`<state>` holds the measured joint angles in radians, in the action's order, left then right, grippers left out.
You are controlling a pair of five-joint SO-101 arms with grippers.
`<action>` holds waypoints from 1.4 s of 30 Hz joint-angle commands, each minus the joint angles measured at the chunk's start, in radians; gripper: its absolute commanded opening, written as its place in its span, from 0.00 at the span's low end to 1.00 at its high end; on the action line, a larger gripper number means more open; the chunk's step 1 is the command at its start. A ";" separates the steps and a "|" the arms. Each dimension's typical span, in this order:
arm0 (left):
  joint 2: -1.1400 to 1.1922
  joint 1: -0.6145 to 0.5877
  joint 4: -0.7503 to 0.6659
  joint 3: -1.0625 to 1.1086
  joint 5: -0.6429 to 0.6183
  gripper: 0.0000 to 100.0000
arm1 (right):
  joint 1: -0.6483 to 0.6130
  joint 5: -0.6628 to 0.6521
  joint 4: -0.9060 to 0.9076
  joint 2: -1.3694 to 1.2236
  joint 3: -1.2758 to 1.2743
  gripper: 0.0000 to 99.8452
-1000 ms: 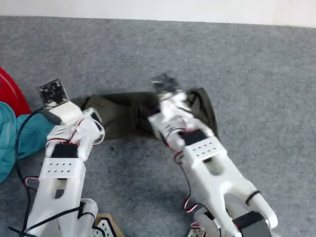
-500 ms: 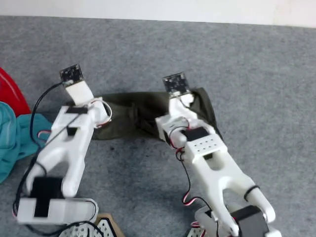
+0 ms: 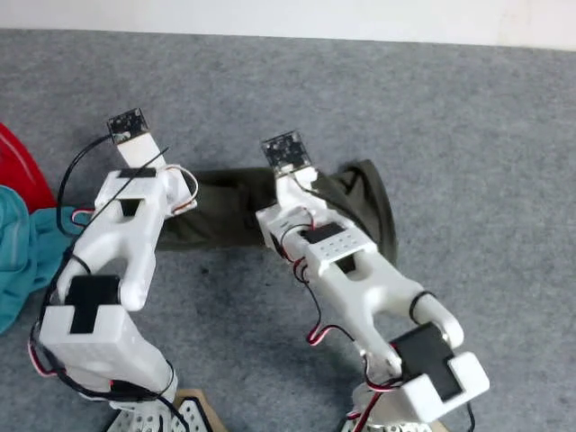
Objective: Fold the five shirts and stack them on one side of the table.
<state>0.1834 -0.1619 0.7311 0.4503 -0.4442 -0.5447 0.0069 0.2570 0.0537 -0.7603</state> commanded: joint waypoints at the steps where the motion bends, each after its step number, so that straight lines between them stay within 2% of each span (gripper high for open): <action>1: 0.061 -0.054 0.058 -0.108 -0.006 0.05 | -0.047 0.012 0.116 0.021 0.051 0.01; 9: 0.165 -0.101 0.163 -0.242 -0.005 0.05 | -0.091 0.006 0.252 0.041 -0.012 0.01; 18: 0.170 -0.102 0.164 -0.245 -0.003 0.05 | -0.137 0.006 0.389 0.102 -0.016 0.01; 20: 0.170 -0.102 0.163 -0.245 -0.003 0.05 | -0.074 0.011 0.403 0.194 -0.008 0.01; 25: 0.170 -0.102 0.161 -0.245 -0.003 0.05 | 0.237 0.014 0.398 0.444 -0.005 0.02; 28: 0.170 -0.102 0.161 -0.245 -0.003 0.05 | 0.384 0.015 0.384 0.449 -0.004 0.12; 31: 0.171 -0.102 0.161 -0.245 -0.002 0.05 | 0.429 0.015 0.355 0.361 -0.004 0.18; 38: 0.171 -0.102 0.164 -0.245 -0.002 0.05 | 0.469 0.048 0.325 0.045 0.183 0.19; 42: 0.173 -0.102 0.164 -0.245 -0.002 0.05 | 0.499 0.063 0.384 -0.117 0.321 0.19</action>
<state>0.3491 -0.2125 0.8953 0.2279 -0.4457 -0.0675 0.0529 0.6038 0.0092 -0.5669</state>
